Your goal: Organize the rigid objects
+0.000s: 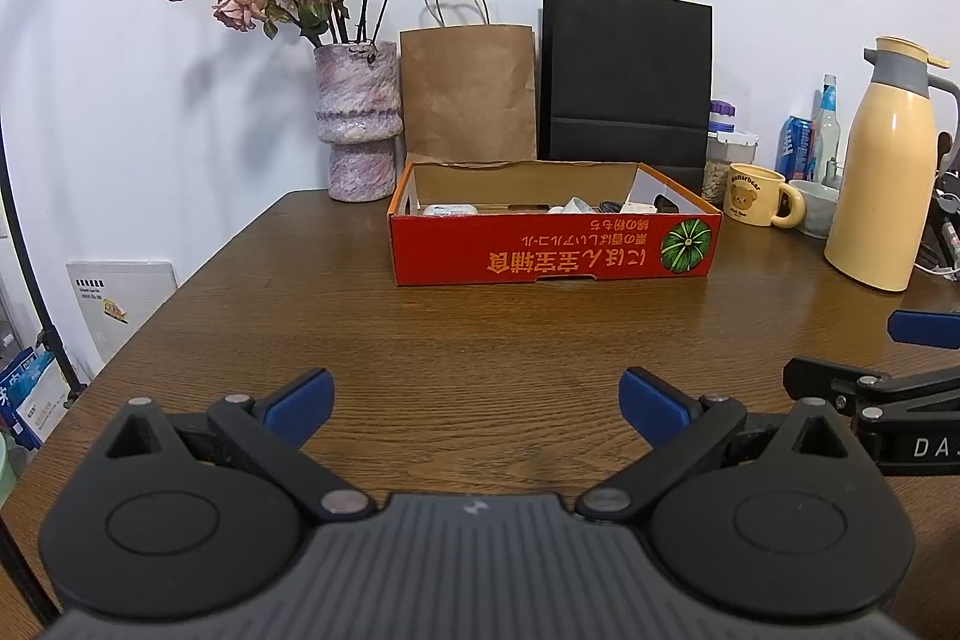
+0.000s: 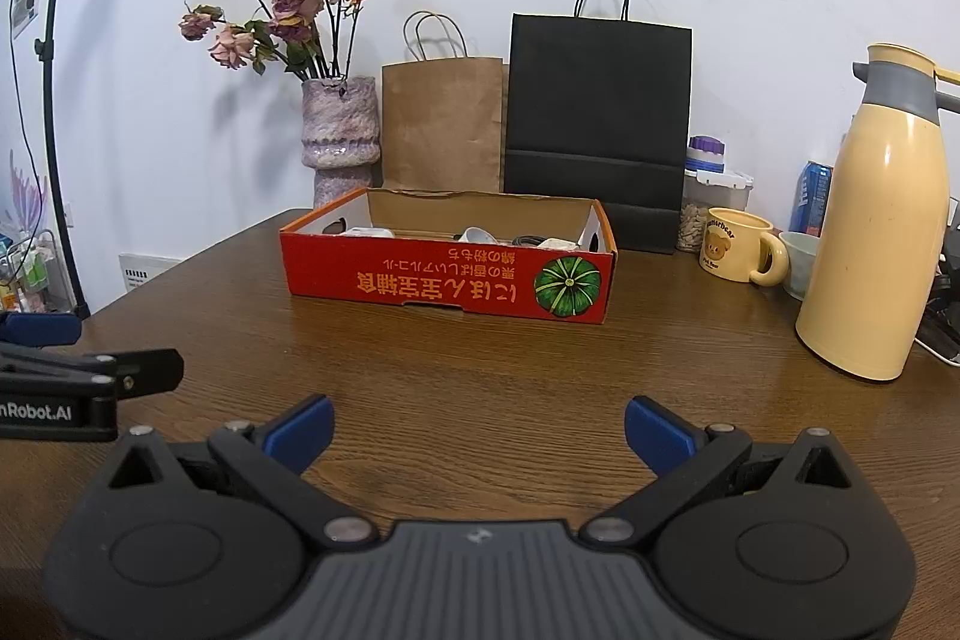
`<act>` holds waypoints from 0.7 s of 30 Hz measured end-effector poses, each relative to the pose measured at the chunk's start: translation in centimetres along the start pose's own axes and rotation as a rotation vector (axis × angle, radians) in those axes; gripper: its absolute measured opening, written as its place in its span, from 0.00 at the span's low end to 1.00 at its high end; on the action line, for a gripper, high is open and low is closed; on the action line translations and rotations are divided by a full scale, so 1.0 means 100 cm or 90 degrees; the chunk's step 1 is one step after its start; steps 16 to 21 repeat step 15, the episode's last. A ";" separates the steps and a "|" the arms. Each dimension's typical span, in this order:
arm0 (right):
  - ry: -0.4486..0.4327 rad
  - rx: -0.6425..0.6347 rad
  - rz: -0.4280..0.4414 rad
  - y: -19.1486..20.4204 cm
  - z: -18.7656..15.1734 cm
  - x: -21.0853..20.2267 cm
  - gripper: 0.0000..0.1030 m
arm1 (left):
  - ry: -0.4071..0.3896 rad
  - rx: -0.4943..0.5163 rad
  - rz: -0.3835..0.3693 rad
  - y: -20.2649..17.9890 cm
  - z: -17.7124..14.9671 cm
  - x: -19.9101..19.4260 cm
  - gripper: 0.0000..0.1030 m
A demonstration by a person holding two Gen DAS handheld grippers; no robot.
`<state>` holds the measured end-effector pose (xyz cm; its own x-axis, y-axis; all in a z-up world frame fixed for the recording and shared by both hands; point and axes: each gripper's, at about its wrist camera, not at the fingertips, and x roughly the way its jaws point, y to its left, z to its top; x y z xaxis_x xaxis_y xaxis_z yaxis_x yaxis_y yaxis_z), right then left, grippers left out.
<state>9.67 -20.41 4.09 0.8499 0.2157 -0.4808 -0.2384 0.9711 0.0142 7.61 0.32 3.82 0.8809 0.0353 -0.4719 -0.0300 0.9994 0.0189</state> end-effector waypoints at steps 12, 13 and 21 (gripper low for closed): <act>0.001 -0.001 0.000 0.001 0.000 0.000 1.00 | -0.002 0.001 -0.005 -0.002 0.001 -0.003 1.00; 0.001 -0.001 0.000 0.001 0.000 0.000 1.00 | -0.002 0.000 -0.006 -0.001 0.001 -0.002 1.00; 0.000 -0.001 0.000 0.001 0.000 0.000 1.00 | 0.000 0.000 -0.005 -0.001 0.000 -0.001 1.00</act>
